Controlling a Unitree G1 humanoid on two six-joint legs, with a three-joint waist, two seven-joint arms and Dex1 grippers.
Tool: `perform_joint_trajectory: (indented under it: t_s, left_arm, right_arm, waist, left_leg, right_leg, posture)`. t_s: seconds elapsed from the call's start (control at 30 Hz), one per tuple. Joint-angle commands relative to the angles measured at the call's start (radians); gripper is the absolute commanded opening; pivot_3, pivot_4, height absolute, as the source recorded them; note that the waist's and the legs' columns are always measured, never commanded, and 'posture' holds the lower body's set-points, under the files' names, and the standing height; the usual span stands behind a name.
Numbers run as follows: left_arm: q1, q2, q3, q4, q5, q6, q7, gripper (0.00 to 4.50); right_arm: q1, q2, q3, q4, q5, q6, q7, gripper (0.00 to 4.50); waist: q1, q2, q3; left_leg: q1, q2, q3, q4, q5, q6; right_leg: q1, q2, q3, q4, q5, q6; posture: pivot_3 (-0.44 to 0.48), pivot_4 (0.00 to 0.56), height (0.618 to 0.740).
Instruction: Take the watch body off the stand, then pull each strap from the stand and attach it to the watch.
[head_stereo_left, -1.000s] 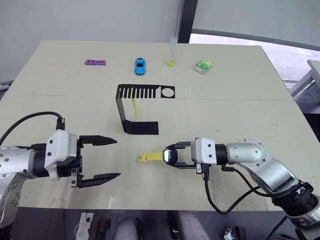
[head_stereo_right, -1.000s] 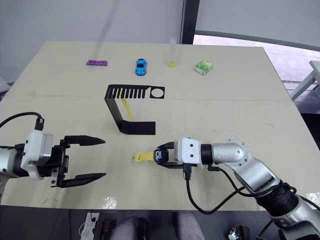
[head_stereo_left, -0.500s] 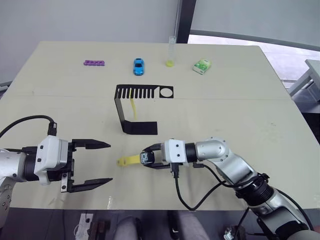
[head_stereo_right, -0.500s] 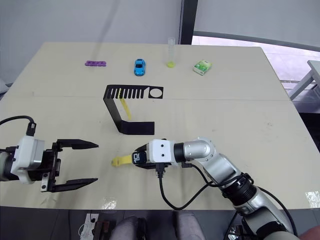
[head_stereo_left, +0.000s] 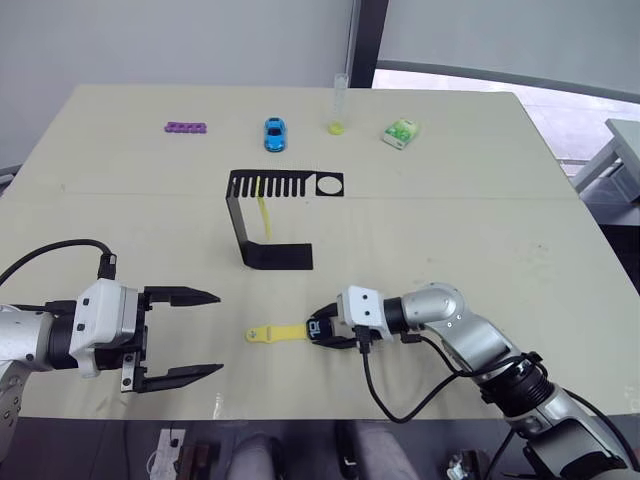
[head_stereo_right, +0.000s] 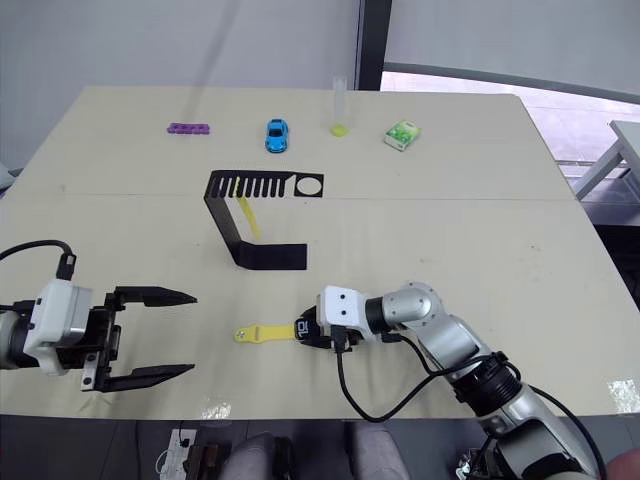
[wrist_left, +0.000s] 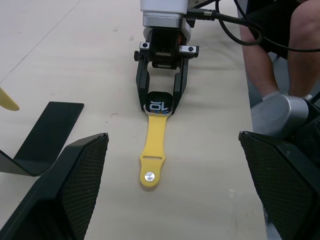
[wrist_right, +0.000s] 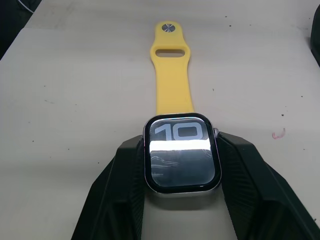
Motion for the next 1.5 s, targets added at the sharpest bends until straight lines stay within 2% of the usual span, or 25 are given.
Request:
perform_joint_trajectory:
  t_s: [0.03, 0.1, 0.3, 0.47, 0.6, 0.7, 0.77, 0.9, 1.07, 1.17, 1.3, 1.5]
  left_arm:
    - [-0.011, 0.015, -0.001, -0.004, 0.001, -0.022, 0.005, 4.5]
    - [-0.008, 0.018, 0.005, 0.003, 0.004, -0.026, 0.006, 4.5]
    - [0.052, 0.003, 0.067, 0.037, 0.032, -0.052, 0.008, 4.5]
    - [0.113, -0.031, 0.142, 0.116, 0.07, -0.099, 0.041, 4.5]
    - [0.161, -0.09, 0.231, 0.241, 0.114, -0.16, 0.105, 4.5]
    - [0.206, -0.144, 0.31, 0.36, 0.133, -0.217, 0.154, 4.5]
    - [0.228, -0.165, 0.342, 0.414, 0.144, -0.254, 0.174, 4.5]
    - [0.234, -0.178, 0.384, 0.484, 0.146, -0.307, 0.224, 4.5]
    - [0.23, -0.191, 0.378, 0.482, 0.138, -0.332, 0.273, 4.5]
    - [0.233, -0.214, 0.337, 0.403, 0.119, -0.324, 0.286, 4.5]
    - [0.236, -0.244, 0.292, 0.266, 0.084, -0.282, 0.323, 4.5]
    - [0.223, -0.318, 0.211, 0.013, 0.07, -0.2, 0.487, 4.5]
  right_arm:
    - [0.003, -0.011, -0.044, -0.002, 0.024, -0.001, 0.036, 3.34]
    - [0.0, -0.035, -0.076, -0.009, 0.04, -0.023, 0.064, 4.42]
    - [0.05, -0.182, -0.254, 0.012, 0.144, -0.096, 0.171, 4.42]
    - [0.145, -0.233, -0.435, 0.106, 0.261, -0.307, 0.298, 4.42]
    - [0.183, -0.289, -0.612, 0.338, 0.25, -0.367, 0.213, 4.42]
    - [0.193, -0.361, -0.728, 0.63, 0.208, -0.511, 0.155, 4.42]
    - [0.198, -0.387, -0.767, 0.76, 0.194, -0.564, 0.119, 4.42]
    - [0.201, -0.407, -0.794, 0.908, 0.166, -0.655, 0.098, 4.42]
    - [0.178, -0.369, -0.808, 0.945, 0.188, -0.637, 0.094, 4.42]
    - [0.166, -0.284, -0.748, 0.826, 0.218, -0.539, 0.154, 4.42]
    - [0.128, -0.168, -0.674, 0.659, 0.228, -0.444, 0.155, 4.42]
    - [0.009, 0.003, -0.541, 0.483, 0.208, -0.287, 0.095, 4.42]
  waist:
    - [0.0, 0.0, 0.0]
    - [0.001, 0.0, 0.0]
    - [0.003, 0.0, 0.0]
    - [0.001, 0.0, 0.0]
    - [0.002, 0.001, 0.0]
    - [0.003, 0.001, 0.0]
    - [0.004, 0.001, 0.001]
    - [0.0, 0.0, 0.0]
    - [-0.007, 0.002, 0.001]
    - [-0.01, 0.001, 0.001]
    - [-0.012, 0.002, 0.001]
    - [-0.002, 0.003, 0.002]
  left_leg:
    - [0.0, 0.0, 0.0, 0.0, 0.0, 0.0]
    - [0.0, 0.0, 0.0, 0.0, 0.0, 0.0]
    - [0.0, 0.0, 0.0, 0.0, 0.0, 0.0]
    - [0.0, 0.0, 0.0, -0.001, 0.0, 0.0]
    - [0.003, 0.0, 0.0, -0.001, 0.0, 0.0]
    - [0.003, 0.0, 0.0, -0.001, -0.001, 0.001]
    - [0.006, 0.0, 0.0, -0.002, -0.001, 0.001]
    - [0.017, 0.001, 0.001, -0.005, -0.002, 0.001]
    - [0.032, 0.001, 0.003, -0.01, -0.004, -0.001]
    - [0.034, 0.002, 0.003, -0.015, -0.004, -0.001]
    - [0.033, 0.003, 0.003, -0.016, -0.003, -0.002]
    - [0.033, 0.002, 0.002, -0.015, -0.003, -0.002]
  right_leg:
    - [0.0, 0.0, 0.0, 0.0, 0.0, 0.0]
    - [0.0, 0.0, 0.0, 0.0, 0.0, 0.0]
    - [0.0, 0.0, 0.0, 0.0, 0.0, 0.0]
    - [0.001, 0.001, 0.0, -0.002, 0.0, 0.0]
    - [0.004, 0.001, 0.0, -0.003, 0.0, 0.0]
    - [0.005, 0.0, -0.001, -0.004, 0.0, 0.0]
    - [0.009, 0.0, -0.001, -0.007, 0.0, 0.0]
    - [0.02, 0.001, -0.001, -0.011, 0.0, 0.0]
    - [0.034, 0.001, 0.001, -0.015, 0.0, 0.0]
    - [0.035, 0.002, 0.001, -0.017, 0.0, 0.0]
    - [0.035, 0.002, 0.001, -0.017, 0.0, 0.0]
    - [0.034, 0.001, 0.001, -0.016, 0.0, 0.0]
  posture:
    - [0.0, 0.15, 0.74]
    - [0.0, 0.15, 0.74]
    - [0.0, 0.15, 0.74]
    - [0.0, 0.15, 0.74]
    - [0.0, 0.15, 0.74]
    - [0.0, 0.15, 0.74]
    - [0.0, 0.15, 0.74]
    - [0.0, 0.15, 0.74]
    - [0.0, 0.15, 0.74]
    - [0.0, 0.15, 0.74]
    - [0.0, 0.15, 0.74]
    - [0.0, 0.15, 0.74]
